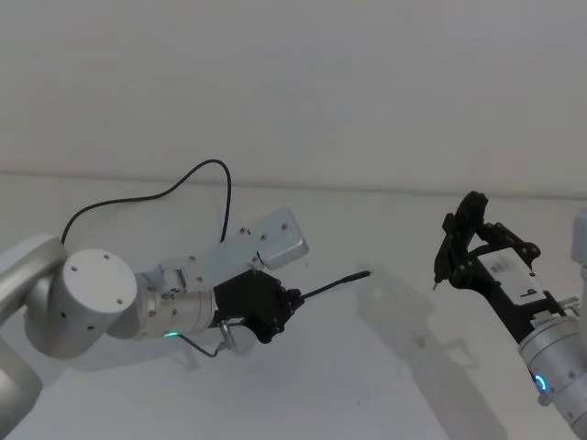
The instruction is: Pick up the data cable with the one hand.
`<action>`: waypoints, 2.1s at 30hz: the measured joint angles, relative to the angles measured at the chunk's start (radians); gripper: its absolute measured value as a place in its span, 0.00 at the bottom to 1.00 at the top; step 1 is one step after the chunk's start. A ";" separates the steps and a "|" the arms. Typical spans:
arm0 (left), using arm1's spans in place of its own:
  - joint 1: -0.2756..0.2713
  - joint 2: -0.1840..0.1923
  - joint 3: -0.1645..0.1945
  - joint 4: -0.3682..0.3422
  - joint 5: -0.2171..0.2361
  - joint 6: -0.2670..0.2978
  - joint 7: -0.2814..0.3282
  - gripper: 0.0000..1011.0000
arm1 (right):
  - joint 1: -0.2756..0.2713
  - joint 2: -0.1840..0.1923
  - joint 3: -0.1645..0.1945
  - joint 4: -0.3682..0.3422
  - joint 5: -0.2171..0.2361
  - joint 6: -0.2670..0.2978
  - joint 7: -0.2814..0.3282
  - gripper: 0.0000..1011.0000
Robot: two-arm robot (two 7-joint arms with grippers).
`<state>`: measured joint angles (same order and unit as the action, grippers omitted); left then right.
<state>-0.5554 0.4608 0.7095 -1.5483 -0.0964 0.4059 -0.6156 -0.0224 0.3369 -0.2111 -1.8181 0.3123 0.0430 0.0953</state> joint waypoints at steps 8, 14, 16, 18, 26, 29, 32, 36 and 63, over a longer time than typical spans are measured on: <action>0.010 0.027 -0.011 -0.042 -0.002 -0.066 -0.020 0.03 | -0.014 -0.009 0.021 -0.052 0.047 0.012 0.026 0.27; 0.010 0.046 -0.010 -0.066 -0.001 -0.106 -0.042 0.03 | -0.021 -0.019 0.037 -0.081 0.089 0.021 0.047 0.27; 0.009 0.052 -0.009 -0.073 0.000 -0.115 -0.048 0.03 | -0.022 -0.021 0.041 -0.088 0.100 0.024 0.051 0.27; 0.008 0.057 -0.008 -0.079 0.001 -0.124 -0.053 0.03 | -0.023 -0.023 0.046 -0.096 0.113 0.027 0.057 0.27; 0.007 0.068 -0.006 -0.092 0.005 -0.144 -0.064 0.03 | -0.023 -0.027 0.054 -0.107 0.147 0.037 0.068 0.27; 0.006 0.071 -0.005 -0.095 0.005 -0.149 -0.067 0.03 | -0.019 -0.028 0.054 -0.106 0.157 0.040 0.073 0.27; 0.006 0.073 -0.005 -0.098 0.006 -0.153 -0.069 0.03 | -0.015 -0.028 0.052 -0.100 0.163 0.043 0.074 0.27; 0.006 0.075 -0.004 -0.101 0.006 -0.157 -0.072 0.03 | -0.005 -0.029 0.047 -0.085 0.168 0.046 0.077 0.27; 0.005 0.080 -0.003 -0.106 0.007 -0.166 -0.077 0.03 | 0.040 -0.043 0.014 -0.021 0.163 0.047 0.091 0.27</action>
<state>-0.5507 0.5409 0.7062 -1.6547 -0.0889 0.2400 -0.6928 0.0176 0.2942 -0.1974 -1.8395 0.4751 0.0903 0.1862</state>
